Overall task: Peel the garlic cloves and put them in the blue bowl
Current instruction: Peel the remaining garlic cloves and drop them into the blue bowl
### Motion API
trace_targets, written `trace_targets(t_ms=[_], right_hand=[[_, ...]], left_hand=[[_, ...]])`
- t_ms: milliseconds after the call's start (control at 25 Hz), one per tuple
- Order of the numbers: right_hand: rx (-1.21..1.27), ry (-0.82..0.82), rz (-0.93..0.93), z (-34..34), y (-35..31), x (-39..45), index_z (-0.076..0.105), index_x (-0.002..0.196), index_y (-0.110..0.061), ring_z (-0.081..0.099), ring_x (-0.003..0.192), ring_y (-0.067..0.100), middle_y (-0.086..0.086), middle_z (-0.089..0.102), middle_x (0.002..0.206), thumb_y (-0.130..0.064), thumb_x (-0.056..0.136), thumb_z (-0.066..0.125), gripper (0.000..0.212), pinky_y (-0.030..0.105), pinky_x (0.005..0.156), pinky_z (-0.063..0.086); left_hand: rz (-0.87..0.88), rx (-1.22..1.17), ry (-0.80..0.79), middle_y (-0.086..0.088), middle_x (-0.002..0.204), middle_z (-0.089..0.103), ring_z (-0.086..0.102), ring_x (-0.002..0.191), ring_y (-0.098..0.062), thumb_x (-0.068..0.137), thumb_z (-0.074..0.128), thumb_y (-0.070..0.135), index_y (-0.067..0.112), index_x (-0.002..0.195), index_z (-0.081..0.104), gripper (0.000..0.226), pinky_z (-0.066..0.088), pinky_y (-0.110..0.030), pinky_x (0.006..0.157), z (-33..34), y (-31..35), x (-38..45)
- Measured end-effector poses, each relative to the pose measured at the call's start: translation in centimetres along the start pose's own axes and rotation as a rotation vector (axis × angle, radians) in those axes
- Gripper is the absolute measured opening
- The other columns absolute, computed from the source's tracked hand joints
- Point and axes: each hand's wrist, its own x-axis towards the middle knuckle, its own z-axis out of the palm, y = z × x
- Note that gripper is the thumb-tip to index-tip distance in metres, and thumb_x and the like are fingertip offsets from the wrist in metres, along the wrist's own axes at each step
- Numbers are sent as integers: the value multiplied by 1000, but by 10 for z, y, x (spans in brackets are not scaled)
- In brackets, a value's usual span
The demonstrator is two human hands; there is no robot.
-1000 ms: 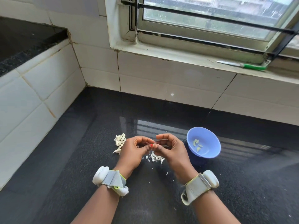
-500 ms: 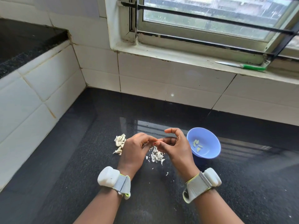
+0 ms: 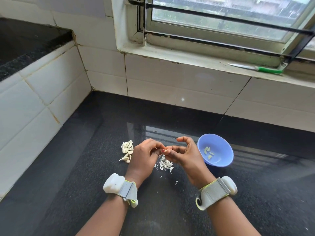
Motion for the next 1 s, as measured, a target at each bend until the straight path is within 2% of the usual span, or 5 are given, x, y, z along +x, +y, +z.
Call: trace_targets(t_ms=[200,360,480,680,1000], right_hand=[[89,18,5,0,0,-1,43,114,-9,72,83,25,13,72,88,8,81,70,46,33,73,58],[50,49,-54,0,1,-1,46,109,-10,71,82,21,12,71,87,7,80,72,43,31,71,58],[-136,82,-154,1,3,-1,49,104,-14,71,84,20,7,71,85,4,79,75,41,31,74,58],[-451,116,-343,6,9,-2,51,98,-21,70,79,9,-1,70,83,4,79,73,38,21,75,55],[-563,178,-470,5,11,-4,54,95,-26,69,75,5,-7,71,77,5,77,75,41,17,71,53]], left_hand=[[-360,-190,39,-6,80,68,65,64,-2,91,58,5,17,83,61,15,53,-18,61,6,0,-1],[-479,-347,17,-5,76,72,69,71,-14,87,66,12,12,89,71,5,57,-27,67,6,2,-2],[-511,-440,2,-5,78,74,70,74,-18,85,69,16,10,90,74,9,57,-29,67,7,8,-3],[-531,-348,44,-4,71,73,70,72,-25,82,71,12,20,78,75,9,59,-44,71,12,10,1],[-411,-130,-1,10,69,72,67,65,-7,81,72,22,22,82,77,5,58,-37,67,10,11,1]])
